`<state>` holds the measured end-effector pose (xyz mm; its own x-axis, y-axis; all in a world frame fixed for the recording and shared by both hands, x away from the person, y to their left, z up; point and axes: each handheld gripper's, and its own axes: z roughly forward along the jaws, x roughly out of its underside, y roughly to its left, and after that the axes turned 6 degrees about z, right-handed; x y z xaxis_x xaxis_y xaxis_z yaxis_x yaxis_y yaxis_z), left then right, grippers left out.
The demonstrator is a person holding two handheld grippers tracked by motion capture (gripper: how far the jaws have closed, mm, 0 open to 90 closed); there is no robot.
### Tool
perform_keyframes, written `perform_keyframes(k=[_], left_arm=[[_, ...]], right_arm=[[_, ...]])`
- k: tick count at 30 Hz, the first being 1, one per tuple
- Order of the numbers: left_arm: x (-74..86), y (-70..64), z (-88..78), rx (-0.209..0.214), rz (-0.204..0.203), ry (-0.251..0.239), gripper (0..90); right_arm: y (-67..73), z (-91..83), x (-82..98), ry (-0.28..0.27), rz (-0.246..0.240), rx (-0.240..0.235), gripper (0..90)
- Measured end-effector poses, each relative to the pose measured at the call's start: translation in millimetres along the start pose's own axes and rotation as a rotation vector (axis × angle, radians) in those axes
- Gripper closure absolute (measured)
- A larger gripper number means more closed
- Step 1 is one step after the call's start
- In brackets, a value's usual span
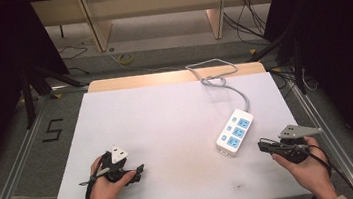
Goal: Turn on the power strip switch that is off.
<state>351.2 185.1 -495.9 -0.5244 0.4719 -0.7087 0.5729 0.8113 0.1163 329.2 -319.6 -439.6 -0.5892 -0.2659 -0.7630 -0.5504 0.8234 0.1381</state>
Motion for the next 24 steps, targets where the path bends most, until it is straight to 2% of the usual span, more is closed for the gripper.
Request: perform_keyframes(k=[1, 2, 4, 7, 19, 24], left_arm=[[-1.4, -1.4, -1.3, -0.010, 0.015, -0.020, 16.5], [-1.4, -1.4, -1.3, -0.010, 0.015, -0.020, 16.5], [-5.6, -4.0, -7.2, -0.019, 0.021, -0.051, 16.4], [-5.8, -5.7, -8.4, -0.019, 0.025, -0.060, 16.3], [-6.1, -7.6, -10.8, -0.015, 0.022, -0.065, 16.4], [-6.5, -7.2, -11.3, -0.018, 0.024, -0.065, 16.5]], right_arm=[[-0.9, 0.2, 0.8, 0.002, 0.004, -0.001, 90.0], [-1.4, -0.5, 0.9, 0.001, 0.006, 0.001, 90.0], [-1.8, -2.0, -1.0, -0.003, 0.005, 0.001, 90.0], [0.0, -1.5, -6.4, 0.001, -0.005, -0.006, 90.0], [6.0, 0.0, -36.2, 0.027, -0.050, -0.013, 90.0], [6.2, -0.1, -44.8, 0.037, -0.053, -0.012, 90.0]])
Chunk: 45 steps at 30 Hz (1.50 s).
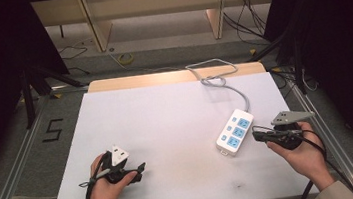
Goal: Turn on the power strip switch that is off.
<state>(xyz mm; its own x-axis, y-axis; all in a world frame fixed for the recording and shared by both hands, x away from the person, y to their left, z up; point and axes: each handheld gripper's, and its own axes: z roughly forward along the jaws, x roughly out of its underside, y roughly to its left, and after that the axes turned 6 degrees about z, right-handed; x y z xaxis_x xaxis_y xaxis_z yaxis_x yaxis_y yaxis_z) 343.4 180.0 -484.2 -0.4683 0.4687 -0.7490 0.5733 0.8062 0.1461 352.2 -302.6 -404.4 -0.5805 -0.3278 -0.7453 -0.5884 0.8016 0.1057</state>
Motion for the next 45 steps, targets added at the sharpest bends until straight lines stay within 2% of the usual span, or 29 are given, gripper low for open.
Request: perform_keyframes(k=[11, 25, 45], left_arm=[[-0.3, -0.7, -0.4, 0.002, 0.006, 0.002, 16.5], [-0.7, -1.2, -0.8, 0.001, 0.010, 0.001, 16.5], [-0.8, -1.3, -1.0, 0.000, 0.008, 0.001, 16.6]], right_arm=[[-2.7, -0.6, -16.3, 0.042, -0.010, 0.005, 90.0], [-6.6, 5.0, -24.8, 0.099, -0.018, 0.006, 90.0], [-7.3, 14.1, -37.7, 0.144, -0.030, 0.003, 90.0]])
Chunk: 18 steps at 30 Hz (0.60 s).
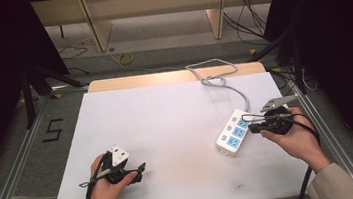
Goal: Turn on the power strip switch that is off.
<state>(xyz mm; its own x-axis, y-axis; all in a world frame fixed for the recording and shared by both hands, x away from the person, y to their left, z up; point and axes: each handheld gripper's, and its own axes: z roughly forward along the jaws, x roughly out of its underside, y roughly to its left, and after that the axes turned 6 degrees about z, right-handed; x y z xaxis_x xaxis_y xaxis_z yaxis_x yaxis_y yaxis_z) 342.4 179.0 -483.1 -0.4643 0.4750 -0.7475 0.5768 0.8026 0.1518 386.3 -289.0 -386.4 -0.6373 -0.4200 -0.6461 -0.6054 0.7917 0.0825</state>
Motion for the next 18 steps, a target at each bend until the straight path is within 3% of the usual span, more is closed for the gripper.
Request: perform_keyframes(k=[18], left_arm=[[-0.2, -0.3, 0.4, 0.002, 0.000, -0.002, 16.6]], right_arm=[[3.2, 5.6, -10.5, 0.054, -0.026, -0.006, 90.0]])
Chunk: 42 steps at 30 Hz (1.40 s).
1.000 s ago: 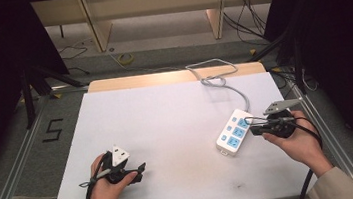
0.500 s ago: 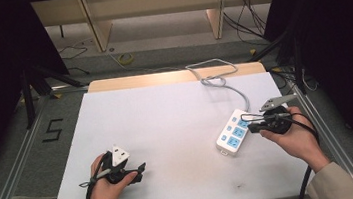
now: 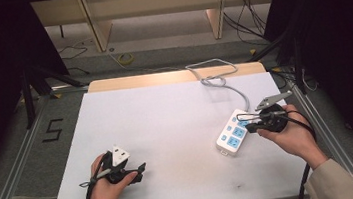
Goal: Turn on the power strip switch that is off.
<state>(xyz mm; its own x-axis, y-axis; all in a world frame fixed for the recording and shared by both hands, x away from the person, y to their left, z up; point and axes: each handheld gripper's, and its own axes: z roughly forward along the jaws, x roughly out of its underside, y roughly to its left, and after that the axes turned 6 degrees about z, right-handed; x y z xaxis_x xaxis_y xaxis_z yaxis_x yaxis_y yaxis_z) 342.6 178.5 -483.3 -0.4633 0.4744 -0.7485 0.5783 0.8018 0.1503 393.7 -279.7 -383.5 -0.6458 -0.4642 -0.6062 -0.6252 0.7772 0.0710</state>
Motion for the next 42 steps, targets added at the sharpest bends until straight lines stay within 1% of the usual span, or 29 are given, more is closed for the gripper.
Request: perform_keyframes(k=[8, 18, 27, 28, 35, 38, 42], left_arm=[[-0.1, 0.0, 0.0, 0.001, -0.002, -0.001, 16.6], [-0.1, -0.1, 0.1, 0.002, 0.000, 0.001, 16.6], [-0.1, -0.1, 0.1, 0.004, 0.001, 0.002, 16.6], [-0.1, -0.3, 0.2, 0.004, -0.001, 0.001, 16.7], [-0.2, -0.5, 0.3, 0.006, -0.001, 0.000, 16.6], [-0.1, -0.3, 0.2, 0.004, -0.001, 0.000, 16.6], [-0.1, -0.1, 0.3, 0.005, -0.001, 0.000, 16.7]], right_arm=[[1.8, 2.6, -4.8, 0.013, -0.017, -0.003, 90.0], [3.8, 6.2, -9.1, 0.034, -0.019, -0.005, 90.0], [5.6, 10.0, -13.3, 0.050, -0.038, -0.008, 90.0], [6.1, 10.2, -13.6, 0.055, -0.033, -0.007, 90.0], [6.5, 12.1, -15.9, 0.065, -0.042, -0.009, 90.0], [7.2, 13.1, -17.0, 0.073, -0.036, -0.013, 90.0], [7.5, 14.0, -18.5, 0.078, -0.040, -0.012, 90.0]])
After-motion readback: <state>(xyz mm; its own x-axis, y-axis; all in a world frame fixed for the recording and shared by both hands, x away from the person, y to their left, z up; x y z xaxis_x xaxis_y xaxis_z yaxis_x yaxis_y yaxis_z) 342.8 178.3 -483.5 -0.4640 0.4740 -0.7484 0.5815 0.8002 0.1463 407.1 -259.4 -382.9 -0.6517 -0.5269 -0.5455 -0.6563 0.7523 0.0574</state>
